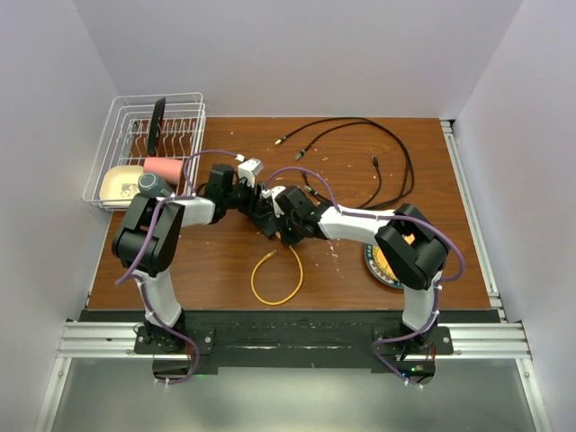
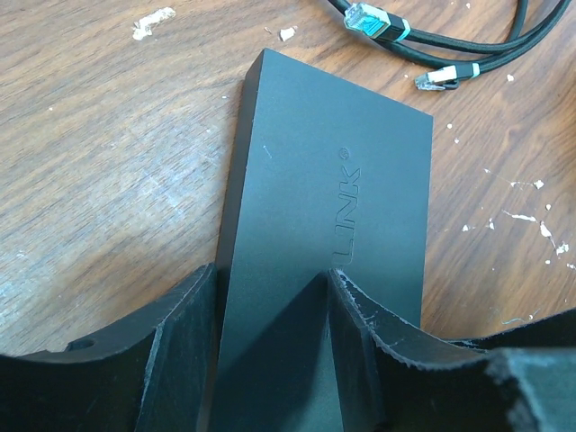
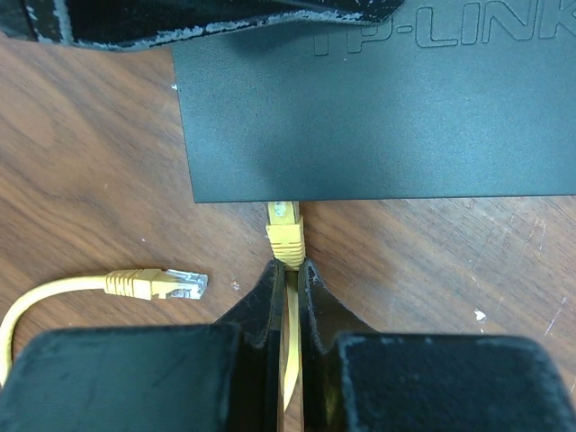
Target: Insert the plug into the switch port
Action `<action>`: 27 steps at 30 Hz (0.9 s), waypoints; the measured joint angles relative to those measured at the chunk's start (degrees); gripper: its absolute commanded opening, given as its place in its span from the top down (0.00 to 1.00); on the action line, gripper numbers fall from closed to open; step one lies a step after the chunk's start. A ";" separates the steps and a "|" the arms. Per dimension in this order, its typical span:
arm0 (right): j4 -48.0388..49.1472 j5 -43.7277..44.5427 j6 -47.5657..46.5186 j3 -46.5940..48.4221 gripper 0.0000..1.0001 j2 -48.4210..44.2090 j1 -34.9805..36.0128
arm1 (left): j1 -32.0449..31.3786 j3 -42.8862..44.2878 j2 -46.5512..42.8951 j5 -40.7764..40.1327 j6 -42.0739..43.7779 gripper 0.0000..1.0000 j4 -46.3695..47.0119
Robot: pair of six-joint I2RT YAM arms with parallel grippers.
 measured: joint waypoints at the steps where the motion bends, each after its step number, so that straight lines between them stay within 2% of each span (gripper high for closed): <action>1: -0.02 0.02 0.07 0.00 1.00 0.00 0.00 | 0.00 -0.09 -0.04 -0.04 -0.02 0.81 0.13; 2: -0.04 0.00 0.11 0.00 1.00 0.00 -0.02 | -0.02 -0.20 -0.11 -0.20 -0.13 0.78 0.26; 3: -0.13 0.02 0.13 0.00 1.00 -0.04 -0.02 | -0.11 -0.31 -0.24 -0.46 -0.24 0.70 0.35; 8: 0.61 0.02 0.09 -2.67 1.00 -1.99 -0.11 | -0.85 -0.98 -0.98 -2.14 -2.82 0.59 -0.20; 12: 0.68 0.07 -0.31 -5.64 1.00 -4.46 -0.79 | -1.25 -1.44 -1.11 -1.92 -6.38 0.41 -0.20; 15: 0.85 0.09 -0.83 -6.58 1.00 -5.20 -1.31 | -1.27 -1.68 -1.20 -1.29 -8.33 0.35 0.35; 19: 1.27 0.46 -1.79 -7.15 1.00 -5.55 -1.95 | -1.22 -1.86 -1.60 -0.90 -10.40 0.33 0.66; 22: 1.27 0.44 -2.49 -7.15 0.87 -5.55 -2.25 | -0.94 -1.77 -1.73 -0.90 -11.78 0.30 0.44; 27: 1.73 0.55 -3.72 -7.15 0.82 -5.55 -2.78 | -0.15 -1.40 -2.14 -0.74 -13.31 0.29 -1.27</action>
